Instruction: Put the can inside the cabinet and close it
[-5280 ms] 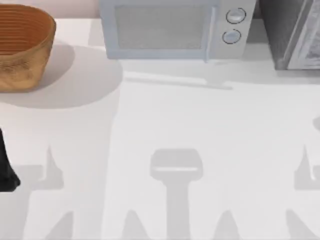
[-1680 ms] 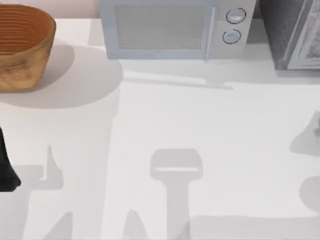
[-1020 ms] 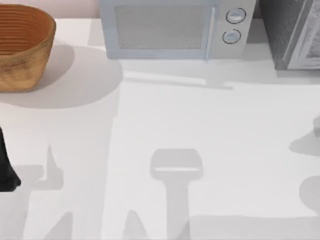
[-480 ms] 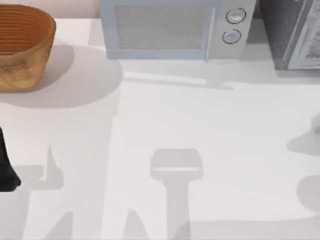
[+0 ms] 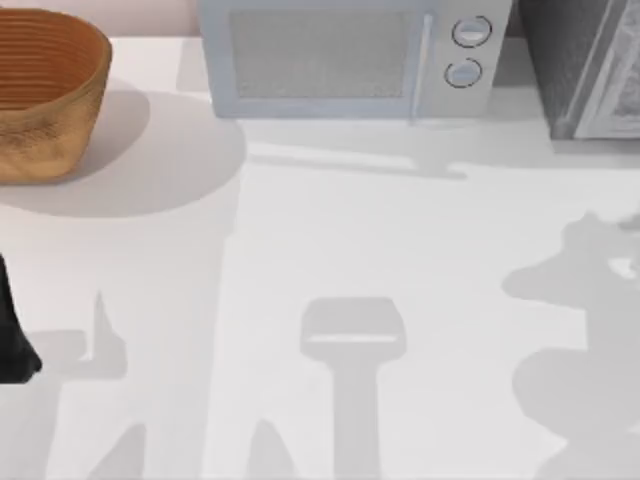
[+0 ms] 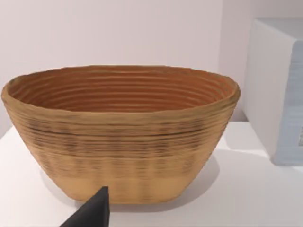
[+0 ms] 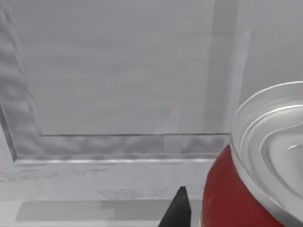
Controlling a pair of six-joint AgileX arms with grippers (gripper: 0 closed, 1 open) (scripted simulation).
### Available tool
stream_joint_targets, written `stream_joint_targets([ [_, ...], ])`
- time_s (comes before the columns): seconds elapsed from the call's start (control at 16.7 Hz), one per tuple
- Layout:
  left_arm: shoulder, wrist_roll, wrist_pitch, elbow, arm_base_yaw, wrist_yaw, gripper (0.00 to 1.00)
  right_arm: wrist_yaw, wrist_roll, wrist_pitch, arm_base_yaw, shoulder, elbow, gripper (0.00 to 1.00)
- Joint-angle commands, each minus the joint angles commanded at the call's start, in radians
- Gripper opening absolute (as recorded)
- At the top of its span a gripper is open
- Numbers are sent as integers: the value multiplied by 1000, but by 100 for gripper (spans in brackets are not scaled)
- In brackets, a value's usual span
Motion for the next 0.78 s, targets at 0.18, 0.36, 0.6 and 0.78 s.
stream_joint_targets([
  [0.18, 0, 0, 0, 0, 0, 0, 100, -2, 1, -188, 0, -170, 22, 0],
  [0.36, 0, 0, 0, 0, 0, 0, 100, -4, 1, -285, 0, -264, 36, 0],
  [0.6, 0, 0, 0, 0, 0, 0, 100, -4, 2, -296, 0, -275, 38, 0],
  [0.78, 0, 0, 0, 0, 0, 0, 100, -3, 3, -298, 1, -283, 31, 0],
])
